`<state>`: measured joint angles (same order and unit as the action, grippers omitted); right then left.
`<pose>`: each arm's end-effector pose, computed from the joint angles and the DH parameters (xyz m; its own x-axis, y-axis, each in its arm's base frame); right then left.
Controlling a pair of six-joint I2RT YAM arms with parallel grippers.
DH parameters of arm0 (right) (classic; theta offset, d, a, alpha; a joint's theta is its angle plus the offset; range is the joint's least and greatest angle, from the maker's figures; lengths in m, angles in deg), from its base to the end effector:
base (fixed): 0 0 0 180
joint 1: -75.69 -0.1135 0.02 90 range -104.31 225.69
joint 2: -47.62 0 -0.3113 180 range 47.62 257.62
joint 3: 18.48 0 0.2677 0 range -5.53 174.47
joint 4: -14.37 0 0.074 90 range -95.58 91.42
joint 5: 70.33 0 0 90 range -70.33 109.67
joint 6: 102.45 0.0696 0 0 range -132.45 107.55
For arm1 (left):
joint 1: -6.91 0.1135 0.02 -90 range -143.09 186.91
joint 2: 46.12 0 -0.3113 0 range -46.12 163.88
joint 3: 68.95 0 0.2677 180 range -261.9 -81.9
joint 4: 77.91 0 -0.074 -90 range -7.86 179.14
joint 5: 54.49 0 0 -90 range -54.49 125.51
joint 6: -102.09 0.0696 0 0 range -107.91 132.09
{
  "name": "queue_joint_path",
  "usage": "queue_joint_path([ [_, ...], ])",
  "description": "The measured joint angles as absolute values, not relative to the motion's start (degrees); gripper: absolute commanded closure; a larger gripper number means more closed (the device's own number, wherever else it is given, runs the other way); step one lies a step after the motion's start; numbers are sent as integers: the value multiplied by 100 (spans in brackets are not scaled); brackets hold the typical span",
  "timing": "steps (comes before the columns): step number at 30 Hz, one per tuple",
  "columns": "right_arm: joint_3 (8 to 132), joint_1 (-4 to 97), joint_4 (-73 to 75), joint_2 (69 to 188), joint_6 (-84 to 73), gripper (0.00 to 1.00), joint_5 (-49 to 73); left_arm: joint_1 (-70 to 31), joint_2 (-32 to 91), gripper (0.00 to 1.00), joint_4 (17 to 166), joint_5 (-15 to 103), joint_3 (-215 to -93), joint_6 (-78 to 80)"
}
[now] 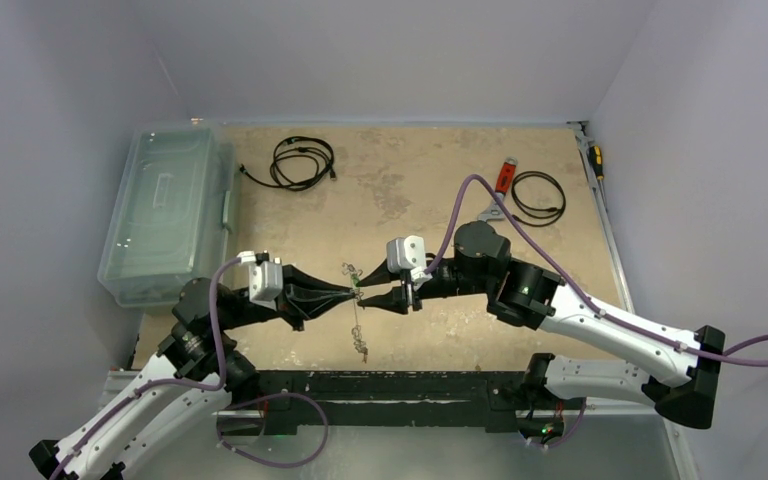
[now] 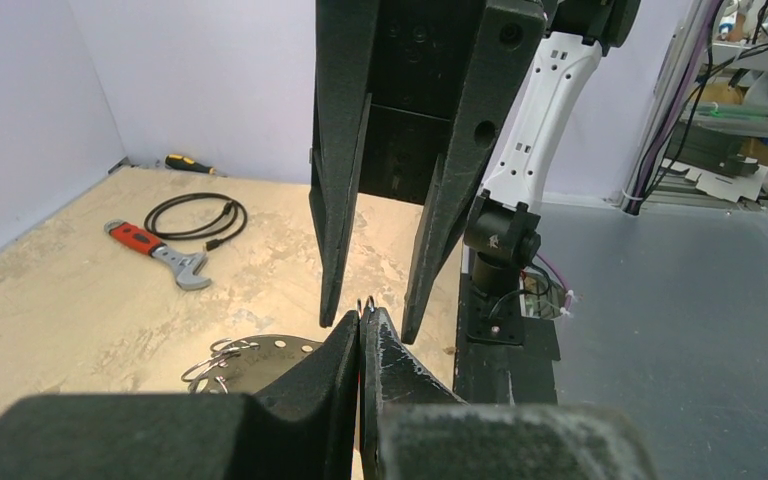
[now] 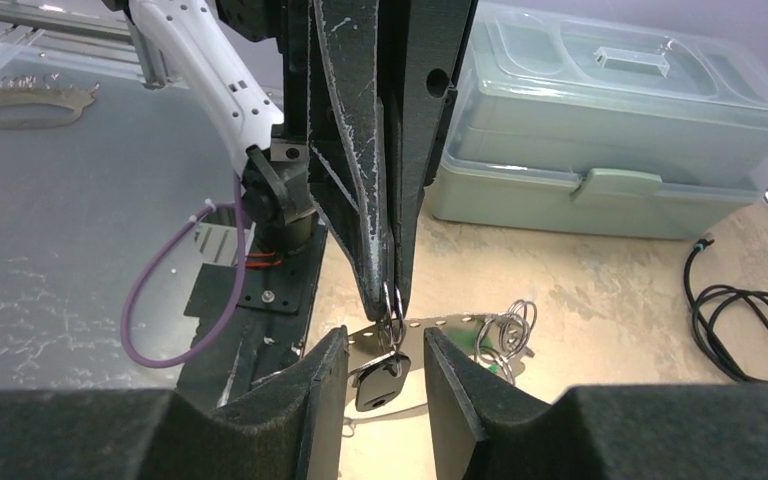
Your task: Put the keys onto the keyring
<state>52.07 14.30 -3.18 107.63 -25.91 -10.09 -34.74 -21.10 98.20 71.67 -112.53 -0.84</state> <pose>0.0946 0.2457 0.4157 0.1755 -0.1003 -0.9794 -0.9842 -0.0413 -0.1721 0.0606 -0.1089 0.3633 -0.0311 -0.2141 -0.9763 0.9810 0.1806 -0.0708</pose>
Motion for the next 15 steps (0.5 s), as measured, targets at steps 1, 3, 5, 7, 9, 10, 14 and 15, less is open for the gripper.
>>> queue_joint_path([
  [1, 5207, 1430, -318, 10763, -2591, 64, -1009, -3474, -2121, 100, 9822, 7167, -11240, -84],
  [3, 5207, 1430, -313, 10763, -2591, 64, -1009, -3474, -2132, 100, 9826, 7167, -11218, -84],
  [5, 5207, 1430, -311, 10767, -2588, 65, -1011, -3474, -2132, 100, 9826, 7167, -11209, -86],
  [7, 5207, 1430, -307, 10772, -2588, 65, -1011, -3471, -2134, 100, 9828, 7169, -11207, -86],
  [9, 5207, 1430, -296, 10783, -2588, 66, -1011, -3471, -2136, 100, 9837, 7169, -11207, -86],
  [10, 5207, 1430, -279, 10809, -2588, 66, -1009, -3471, -2139, 100, 9841, 7169, -11207, -86],
  [14, 5207, 1437, -281, 10859, -2588, 67, -1009, -3471, -2163, 100, 9854, 7169, -11199, -86],
  [15, 5207, 1437, -274, 10868, -2588, 69, -1011, -3471, -2163, 100, 9857, 7169, -11199, -86],
])
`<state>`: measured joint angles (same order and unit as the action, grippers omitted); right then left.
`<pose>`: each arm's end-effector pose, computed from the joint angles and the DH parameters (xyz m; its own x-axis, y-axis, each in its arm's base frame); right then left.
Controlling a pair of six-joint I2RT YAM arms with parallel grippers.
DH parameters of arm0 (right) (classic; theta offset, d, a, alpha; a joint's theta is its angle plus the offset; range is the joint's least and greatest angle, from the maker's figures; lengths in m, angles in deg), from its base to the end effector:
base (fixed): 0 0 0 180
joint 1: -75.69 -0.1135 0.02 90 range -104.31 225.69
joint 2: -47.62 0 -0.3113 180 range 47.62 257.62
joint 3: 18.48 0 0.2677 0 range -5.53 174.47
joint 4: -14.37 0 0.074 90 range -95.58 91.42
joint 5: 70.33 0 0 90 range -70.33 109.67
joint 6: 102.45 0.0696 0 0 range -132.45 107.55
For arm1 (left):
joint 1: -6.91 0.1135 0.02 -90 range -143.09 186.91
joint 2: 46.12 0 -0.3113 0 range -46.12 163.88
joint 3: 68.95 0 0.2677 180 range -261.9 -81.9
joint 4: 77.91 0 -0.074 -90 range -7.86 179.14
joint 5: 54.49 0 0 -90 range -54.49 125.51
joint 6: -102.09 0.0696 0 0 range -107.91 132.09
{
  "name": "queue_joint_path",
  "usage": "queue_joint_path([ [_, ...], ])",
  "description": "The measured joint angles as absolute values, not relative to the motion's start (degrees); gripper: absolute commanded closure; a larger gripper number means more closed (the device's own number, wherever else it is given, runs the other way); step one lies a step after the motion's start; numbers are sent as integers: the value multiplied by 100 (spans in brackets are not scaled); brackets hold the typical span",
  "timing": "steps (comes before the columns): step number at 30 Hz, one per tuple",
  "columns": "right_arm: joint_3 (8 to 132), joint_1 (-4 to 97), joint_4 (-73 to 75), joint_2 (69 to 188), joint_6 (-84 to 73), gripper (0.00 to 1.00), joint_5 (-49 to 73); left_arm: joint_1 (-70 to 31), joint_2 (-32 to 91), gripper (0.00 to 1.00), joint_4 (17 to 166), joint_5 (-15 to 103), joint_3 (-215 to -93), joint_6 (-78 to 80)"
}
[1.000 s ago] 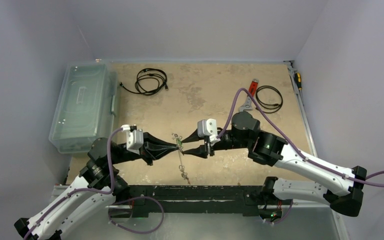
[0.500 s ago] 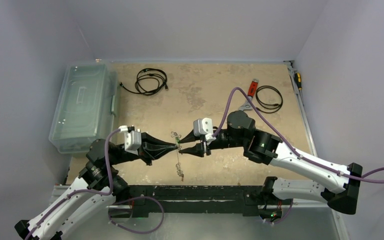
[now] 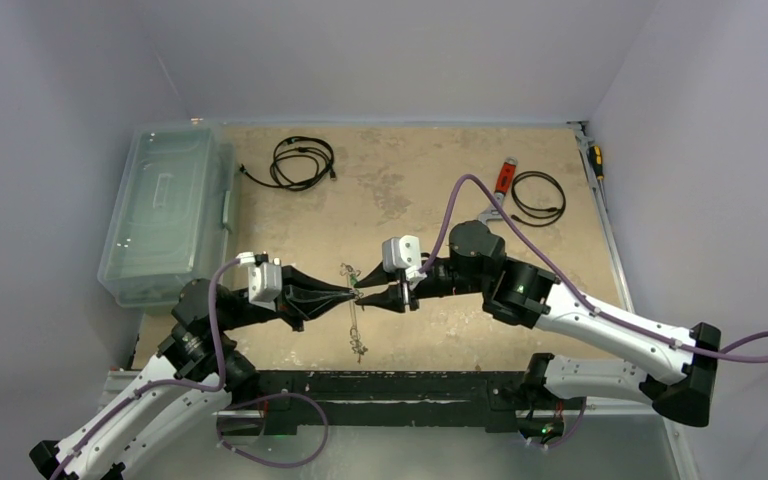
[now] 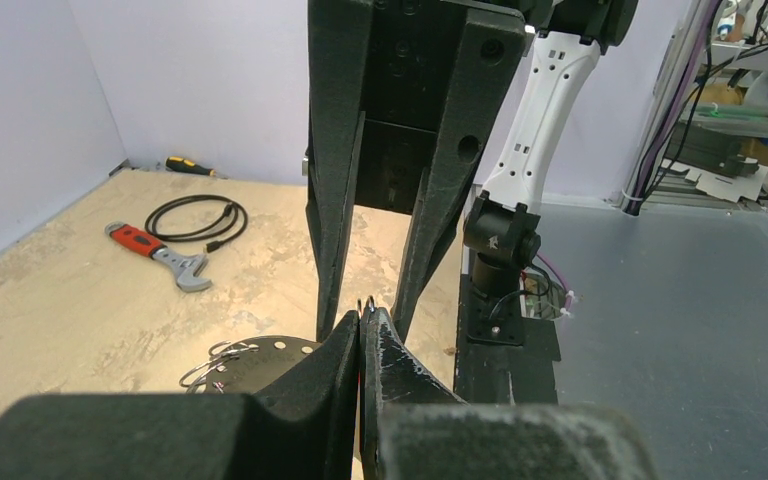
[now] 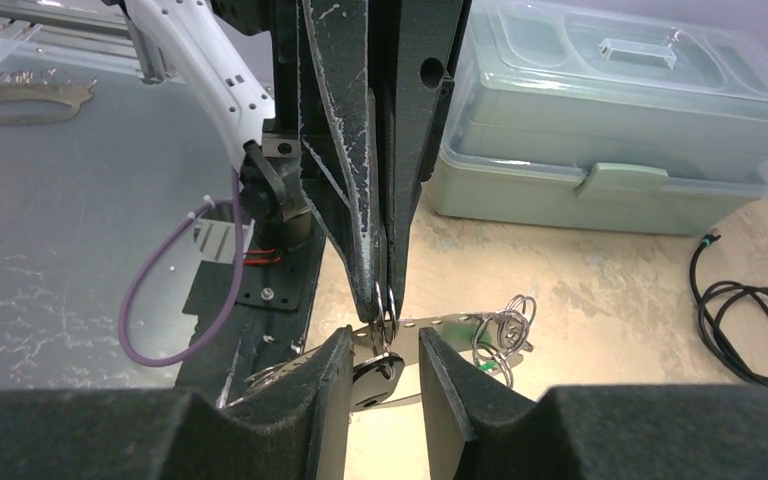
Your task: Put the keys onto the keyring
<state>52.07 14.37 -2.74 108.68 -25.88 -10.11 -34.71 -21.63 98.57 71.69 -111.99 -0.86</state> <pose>0.0976 0.2505 0.4122 0.1698 -0.1096 -0.9794 -0.9852 -0.0419 -0.1661 0.0596 -0.1079 0.3615 -0.0267 -0.2182 -0.9755 0.9813 0.1804 -0.0672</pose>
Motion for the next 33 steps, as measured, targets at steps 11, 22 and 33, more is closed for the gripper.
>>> queue_joint_path([
  [11, 5207, 1463, -274, 10923, -2591, 92, -1048, -3471, -2167, 100, 9857, 7163, -11199, -88],
  [22, 5234, 1500, -309, 10973, -2656, 100, -1302, -3447, -2191, 92, 9824, 7167, -11199, -77],
  [33, 5929, 1498, -1706, 11100, -2916, 100, -1085, -3437, -2337, 55, 9452, 7056, -11203, 240],
])
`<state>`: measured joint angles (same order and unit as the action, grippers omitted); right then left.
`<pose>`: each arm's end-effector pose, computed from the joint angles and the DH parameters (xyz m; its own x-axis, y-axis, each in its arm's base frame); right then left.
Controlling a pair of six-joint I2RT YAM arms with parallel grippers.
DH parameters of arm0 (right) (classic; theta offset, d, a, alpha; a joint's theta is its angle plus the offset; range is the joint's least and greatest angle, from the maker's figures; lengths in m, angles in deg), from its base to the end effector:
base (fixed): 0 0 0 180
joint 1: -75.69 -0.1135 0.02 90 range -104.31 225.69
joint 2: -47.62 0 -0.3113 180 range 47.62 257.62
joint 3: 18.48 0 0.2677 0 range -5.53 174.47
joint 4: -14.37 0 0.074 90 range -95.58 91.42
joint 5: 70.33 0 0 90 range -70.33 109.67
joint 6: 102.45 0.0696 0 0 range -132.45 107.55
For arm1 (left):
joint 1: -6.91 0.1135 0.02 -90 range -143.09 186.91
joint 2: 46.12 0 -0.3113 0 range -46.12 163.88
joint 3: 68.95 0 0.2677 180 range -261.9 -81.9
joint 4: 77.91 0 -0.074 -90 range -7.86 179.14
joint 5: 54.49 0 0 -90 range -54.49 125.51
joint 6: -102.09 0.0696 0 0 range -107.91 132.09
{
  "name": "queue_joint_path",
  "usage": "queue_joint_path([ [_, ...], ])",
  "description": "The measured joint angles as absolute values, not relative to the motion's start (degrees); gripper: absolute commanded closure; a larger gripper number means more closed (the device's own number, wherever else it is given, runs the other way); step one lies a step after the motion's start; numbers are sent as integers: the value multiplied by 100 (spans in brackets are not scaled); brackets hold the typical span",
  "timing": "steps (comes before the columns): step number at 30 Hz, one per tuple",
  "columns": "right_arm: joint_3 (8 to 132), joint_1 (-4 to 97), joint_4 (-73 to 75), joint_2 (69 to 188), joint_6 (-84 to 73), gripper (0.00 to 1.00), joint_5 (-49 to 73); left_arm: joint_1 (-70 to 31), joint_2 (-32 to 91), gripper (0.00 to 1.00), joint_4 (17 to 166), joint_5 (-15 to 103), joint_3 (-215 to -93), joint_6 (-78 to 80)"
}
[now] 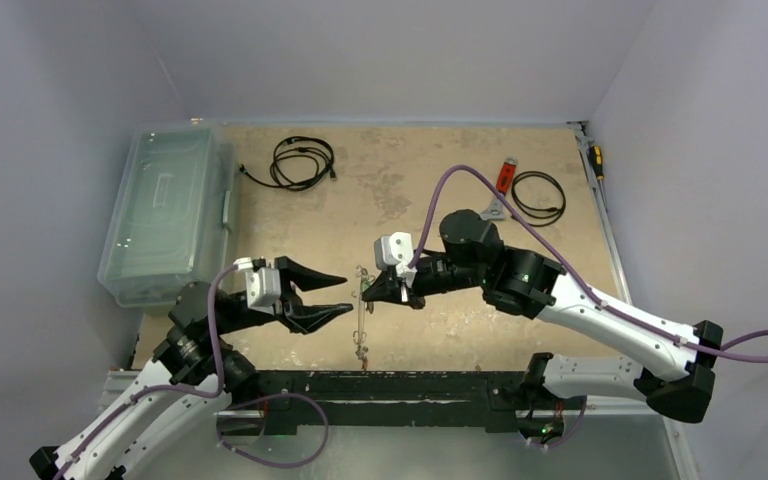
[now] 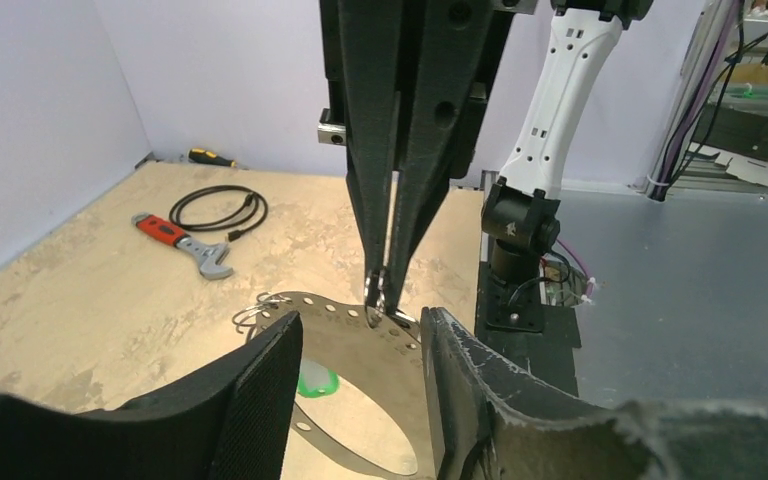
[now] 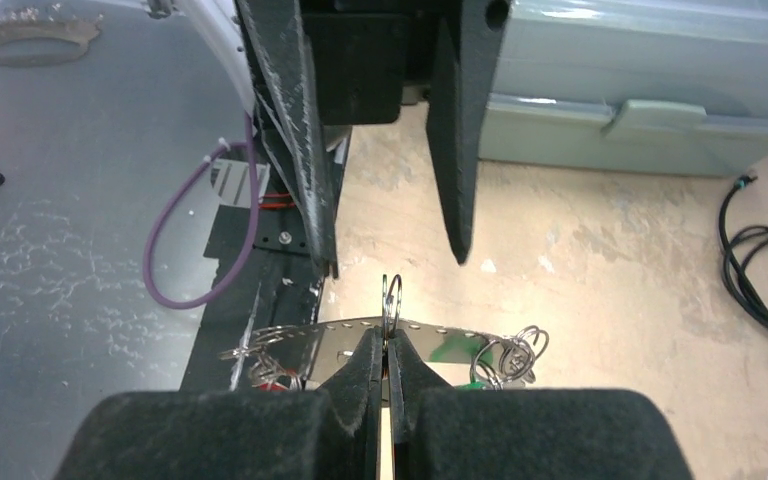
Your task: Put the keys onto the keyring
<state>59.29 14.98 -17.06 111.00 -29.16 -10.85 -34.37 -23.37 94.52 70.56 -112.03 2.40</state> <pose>0.1002 0.2509 0.4191 0.1470 -0.2442 -0.9585 -0.9883 -0.0754 -0.1324 0.0576 -0.1037 0.3558 0.0019 -0.1850 -0.9827 0.9752 0.2177 -0.0391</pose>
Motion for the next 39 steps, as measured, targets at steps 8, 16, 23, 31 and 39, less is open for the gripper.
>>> queue_joint_path([
  [8, 6460, 1500, -2584, 11261, -3045, 100, -771, -3437, -2392, 61, 9430, 7183, -11227, 331],
  [16, 6654, 1498, -3074, 11511, -3144, 100, -576, -3437, -1798, 62, 9601, 7563, -11244, 262],
  [23, 6692, 1500, -3194, 11594, -3194, 100, -539, -3437, -1621, 69, 9739, 7679, -11244, 213],
  [31, 6742, 1500, -3203, 11594, -3227, 100, -543, -3437, -1529, 70, 9813, 7683, -11244, 207],
  [39, 6766, 1498, -3205, 11594, -3275, 100, -578, -3437, -1334, 79, 9815, 7679, -11253, 178],
])
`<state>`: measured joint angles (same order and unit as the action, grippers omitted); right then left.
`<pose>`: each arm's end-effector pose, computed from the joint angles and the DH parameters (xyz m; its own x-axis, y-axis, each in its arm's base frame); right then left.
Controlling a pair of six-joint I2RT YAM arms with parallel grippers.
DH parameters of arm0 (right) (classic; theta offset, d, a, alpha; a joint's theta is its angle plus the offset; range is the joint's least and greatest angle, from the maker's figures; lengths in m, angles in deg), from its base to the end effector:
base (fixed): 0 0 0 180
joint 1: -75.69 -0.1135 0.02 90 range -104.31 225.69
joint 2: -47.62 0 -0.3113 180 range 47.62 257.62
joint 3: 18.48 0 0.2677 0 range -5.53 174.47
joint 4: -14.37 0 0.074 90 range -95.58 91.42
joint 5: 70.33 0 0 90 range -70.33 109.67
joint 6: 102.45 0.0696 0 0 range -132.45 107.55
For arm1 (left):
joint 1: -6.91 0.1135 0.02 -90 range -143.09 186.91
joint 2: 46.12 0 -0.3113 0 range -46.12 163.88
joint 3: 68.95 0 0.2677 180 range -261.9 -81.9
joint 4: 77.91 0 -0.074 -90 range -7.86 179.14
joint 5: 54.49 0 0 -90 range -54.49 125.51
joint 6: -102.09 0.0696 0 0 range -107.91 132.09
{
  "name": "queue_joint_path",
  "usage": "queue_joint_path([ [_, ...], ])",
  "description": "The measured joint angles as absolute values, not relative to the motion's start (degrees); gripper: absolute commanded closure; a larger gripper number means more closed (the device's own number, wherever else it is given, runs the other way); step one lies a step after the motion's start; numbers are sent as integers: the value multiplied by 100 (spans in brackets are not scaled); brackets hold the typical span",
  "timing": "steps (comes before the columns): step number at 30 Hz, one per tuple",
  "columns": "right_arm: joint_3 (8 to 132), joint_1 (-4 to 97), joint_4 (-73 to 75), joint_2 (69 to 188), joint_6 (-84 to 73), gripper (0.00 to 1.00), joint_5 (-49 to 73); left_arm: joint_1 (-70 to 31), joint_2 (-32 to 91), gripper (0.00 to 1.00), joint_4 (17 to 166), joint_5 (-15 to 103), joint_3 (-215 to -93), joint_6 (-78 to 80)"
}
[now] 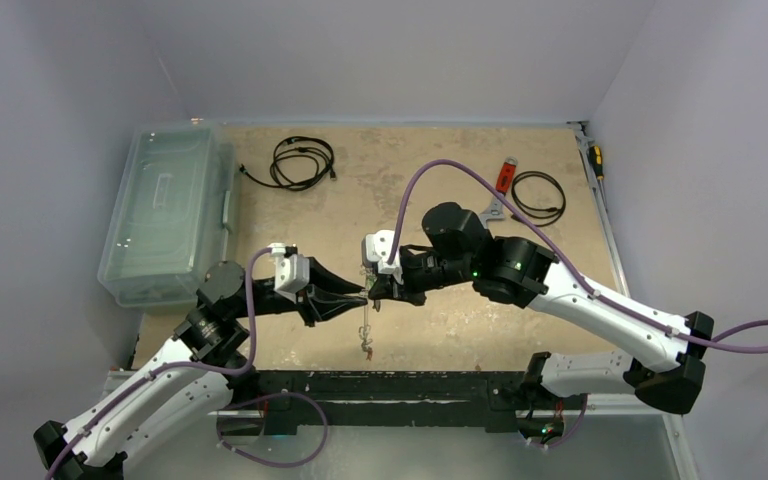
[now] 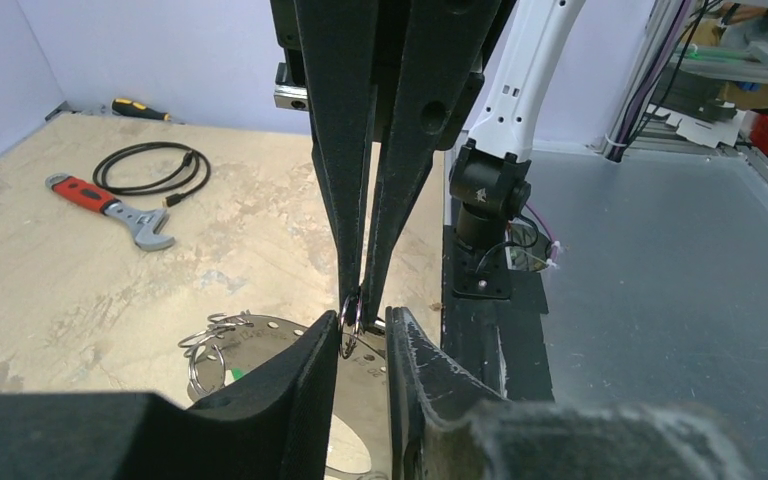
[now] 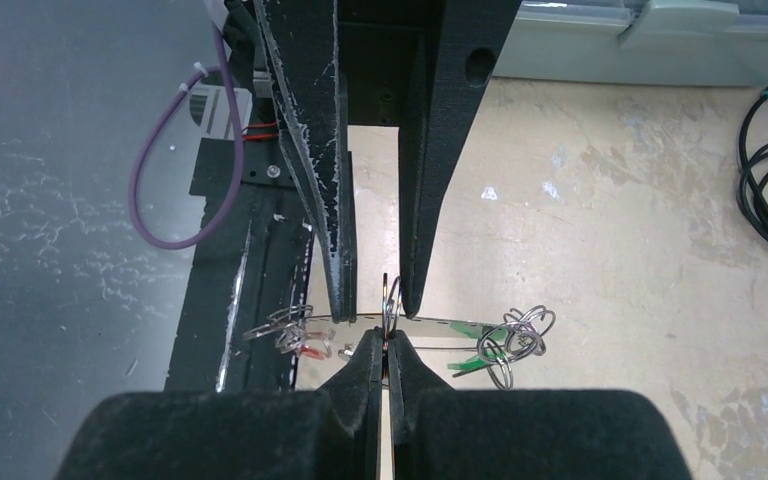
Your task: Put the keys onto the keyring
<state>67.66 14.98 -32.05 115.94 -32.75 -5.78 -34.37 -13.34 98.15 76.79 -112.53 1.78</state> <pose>0.1109 0.2588 0.4192 0.1176 -0.4307 -0.8948 -0.9930 -0.0391 -0.1117 0.0799 -0.1312 0.3473 -0.0885 -0.1013 -0.9909 0.9881 0.1164 -0.1002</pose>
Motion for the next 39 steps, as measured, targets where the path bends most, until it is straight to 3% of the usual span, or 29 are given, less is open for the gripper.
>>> queue_joint_path([
  [11, 6794, 1500, -3205, 11675, -3314, 100, -683, -3437, -1336, 79, 9854, 7681, -11253, 157],
  [19, 6799, 1498, -3220, 11703, -3329, 100, -688, -3437, -1339, 100, 9854, 7679, -11253, 117],
  [23, 6807, 1498, -3231, 11701, -3356, 100, -696, -3437, -1341, 100, 9859, 7683, -11253, 115],
  [25, 6807, 1500, -3231, 11699, -3366, 94, -705, -3437, -1360, 100, 9857, 7687, -11253, 115],
  [28, 6807, 1498, -3164, 11675, -3393, 68, -727, -3437, -1470, 100, 9852, 7666, -11253, 115],
  [30, 6783, 1498, -3043, 11611, -3386, 58, -734, -3437, -1548, 100, 9848, 7639, -11253, 95],
  [39, 6051, 1498, -2058, 10813, -3299, 54, -847, -3434, -1850, 100, 10495, 7609, -11199, -545],
])
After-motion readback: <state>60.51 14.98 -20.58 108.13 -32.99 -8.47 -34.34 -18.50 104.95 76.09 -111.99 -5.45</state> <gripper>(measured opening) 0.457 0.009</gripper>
